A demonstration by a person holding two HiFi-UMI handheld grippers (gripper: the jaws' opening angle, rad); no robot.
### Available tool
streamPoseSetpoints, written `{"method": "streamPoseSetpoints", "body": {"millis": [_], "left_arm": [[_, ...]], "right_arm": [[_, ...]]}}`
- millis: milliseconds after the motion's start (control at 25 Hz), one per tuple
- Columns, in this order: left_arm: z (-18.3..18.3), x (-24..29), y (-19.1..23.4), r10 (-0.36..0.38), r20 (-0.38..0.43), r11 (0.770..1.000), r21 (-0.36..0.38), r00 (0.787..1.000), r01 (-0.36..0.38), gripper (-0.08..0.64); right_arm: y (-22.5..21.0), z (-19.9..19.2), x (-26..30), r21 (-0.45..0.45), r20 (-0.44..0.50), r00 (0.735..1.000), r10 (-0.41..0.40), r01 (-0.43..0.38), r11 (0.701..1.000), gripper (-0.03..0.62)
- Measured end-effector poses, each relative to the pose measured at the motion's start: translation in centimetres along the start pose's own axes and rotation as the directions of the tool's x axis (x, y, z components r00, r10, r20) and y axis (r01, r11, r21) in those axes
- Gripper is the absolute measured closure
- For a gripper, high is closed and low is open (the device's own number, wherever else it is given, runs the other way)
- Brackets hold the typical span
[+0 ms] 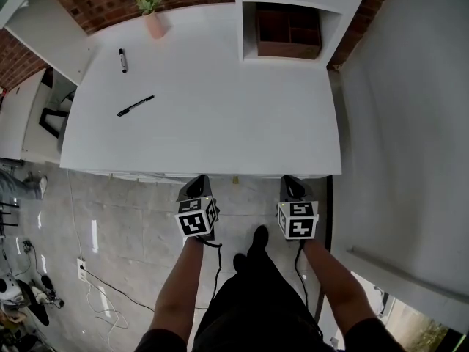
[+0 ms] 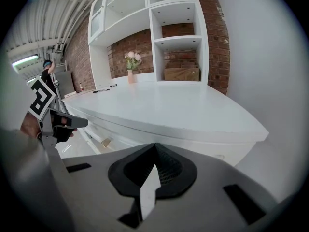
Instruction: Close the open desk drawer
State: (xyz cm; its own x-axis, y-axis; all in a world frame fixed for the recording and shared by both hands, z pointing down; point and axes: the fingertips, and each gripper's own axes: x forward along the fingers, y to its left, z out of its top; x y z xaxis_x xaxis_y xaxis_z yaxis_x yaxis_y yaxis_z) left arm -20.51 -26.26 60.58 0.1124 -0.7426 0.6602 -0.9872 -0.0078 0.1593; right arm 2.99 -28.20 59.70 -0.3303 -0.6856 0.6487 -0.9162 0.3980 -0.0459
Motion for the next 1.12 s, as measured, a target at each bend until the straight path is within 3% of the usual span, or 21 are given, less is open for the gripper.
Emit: {"method": "streamPoseSetpoints", "body": {"millis": [200,360,680,880,1120], "left_arm": [[0.3,-0.8,-0.2,-0.004,0.019,1.000,0.002,1.000,0.004,0.551],[1.0,-2.3,-0.4,-0.026,0.049,1.000,0.017,0.998,0.025,0.551],[3.2,-5.9,-1.4,-0.060,0.136,0.997,0.052,0.989,0.053,0.551],[4.7,-8.8,-2.2,-0.084,0.197,0.994,0.088,0.977,0.067,0.551],[6.7,-13.4,-2.9,-0.107,0.289,0.989,0.129,0.951,0.072,0.551]], "right_arm": [[0.0,0.9,-1.1,-0.006,0.043,0.999,-0.001,0.002,1.000,0.588],[0.6,2.0,-3.0,0.040,0.092,0.996,-0.004,0.000,0.999,0.588],[2.6,5.5,-7.0,0.048,0.220,0.975,0.034,-0.046,0.998,0.588],[3.7,7.5,-9.9,0.014,0.292,0.954,0.064,-0.071,0.997,0.588],[4.7,10.4,-14.8,0.000,0.409,0.909,0.078,-0.085,0.996,0.588]]}}
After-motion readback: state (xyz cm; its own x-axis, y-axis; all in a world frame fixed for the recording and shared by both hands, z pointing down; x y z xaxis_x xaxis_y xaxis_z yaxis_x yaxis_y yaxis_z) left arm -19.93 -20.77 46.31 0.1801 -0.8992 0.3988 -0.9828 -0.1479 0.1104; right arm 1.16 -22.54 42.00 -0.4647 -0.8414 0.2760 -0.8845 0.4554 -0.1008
